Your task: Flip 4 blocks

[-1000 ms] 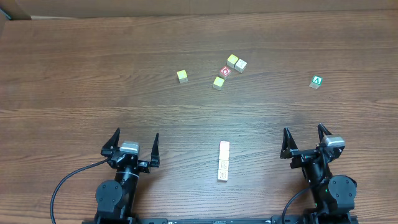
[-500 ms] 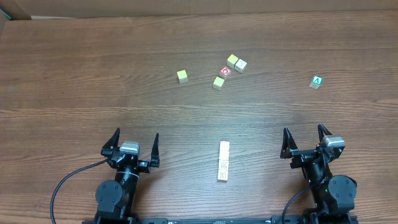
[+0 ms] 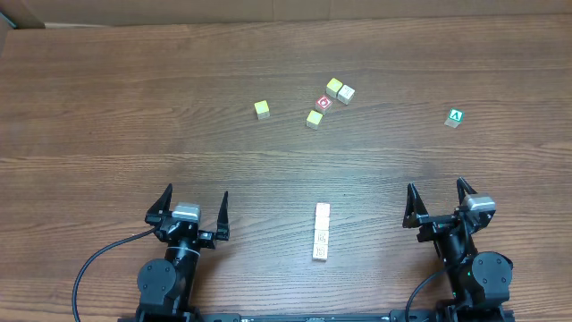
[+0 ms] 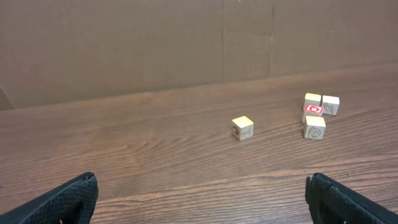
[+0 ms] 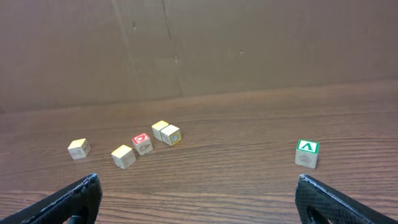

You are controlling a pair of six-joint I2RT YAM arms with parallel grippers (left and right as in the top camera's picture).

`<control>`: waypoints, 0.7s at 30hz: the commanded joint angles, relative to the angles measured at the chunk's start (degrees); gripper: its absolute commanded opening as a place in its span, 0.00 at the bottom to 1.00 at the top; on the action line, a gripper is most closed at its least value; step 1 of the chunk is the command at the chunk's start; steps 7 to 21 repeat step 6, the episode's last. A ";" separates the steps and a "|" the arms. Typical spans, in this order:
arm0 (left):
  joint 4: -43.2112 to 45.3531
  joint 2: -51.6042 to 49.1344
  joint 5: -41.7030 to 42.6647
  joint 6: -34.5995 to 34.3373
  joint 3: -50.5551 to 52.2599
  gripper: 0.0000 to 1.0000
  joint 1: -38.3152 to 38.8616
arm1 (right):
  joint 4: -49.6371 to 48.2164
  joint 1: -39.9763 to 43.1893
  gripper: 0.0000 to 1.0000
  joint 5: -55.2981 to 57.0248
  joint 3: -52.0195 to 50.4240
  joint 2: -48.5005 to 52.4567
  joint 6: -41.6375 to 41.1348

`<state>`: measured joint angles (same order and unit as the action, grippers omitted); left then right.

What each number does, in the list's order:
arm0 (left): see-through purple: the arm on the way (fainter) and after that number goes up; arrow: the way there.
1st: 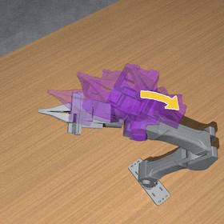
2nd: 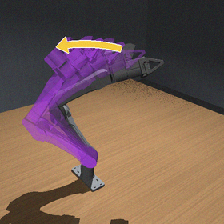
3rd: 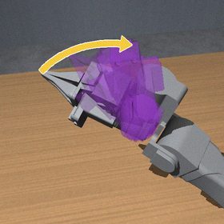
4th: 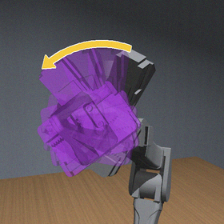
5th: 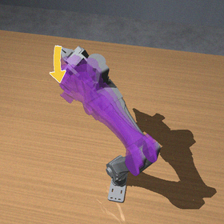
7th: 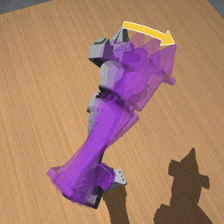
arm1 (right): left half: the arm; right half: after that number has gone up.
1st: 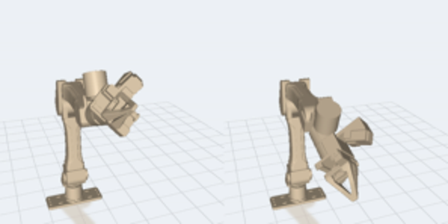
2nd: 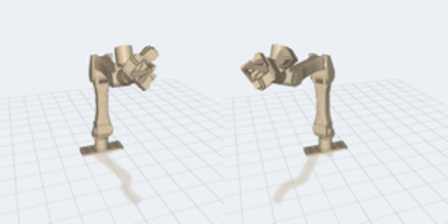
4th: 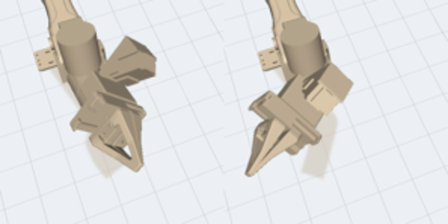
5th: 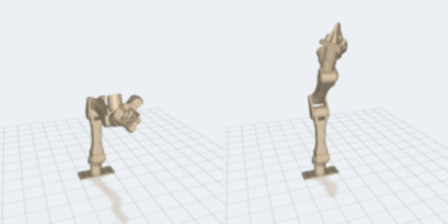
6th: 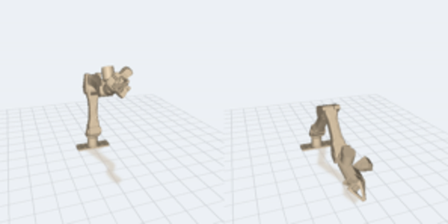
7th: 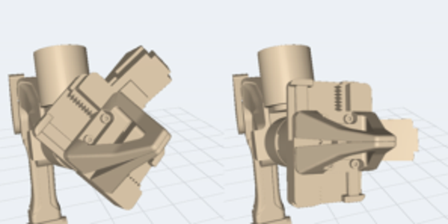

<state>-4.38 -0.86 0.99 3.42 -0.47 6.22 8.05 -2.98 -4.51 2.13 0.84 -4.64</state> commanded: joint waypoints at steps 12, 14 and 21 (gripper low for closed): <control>-0.09 0.61 -0.35 0.87 0.20 0.99 -0.68 | -0.52 0.22 1.00 -0.31 -0.24 -0.68 0.17; -0.09 0.61 -0.35 0.87 0.20 0.99 -0.68 | -0.52 0.22 1.00 -0.31 -0.24 -0.68 0.17; -0.09 0.61 -0.35 0.87 0.20 0.99 -0.68 | -0.52 0.22 1.00 -0.31 -0.24 -0.68 0.17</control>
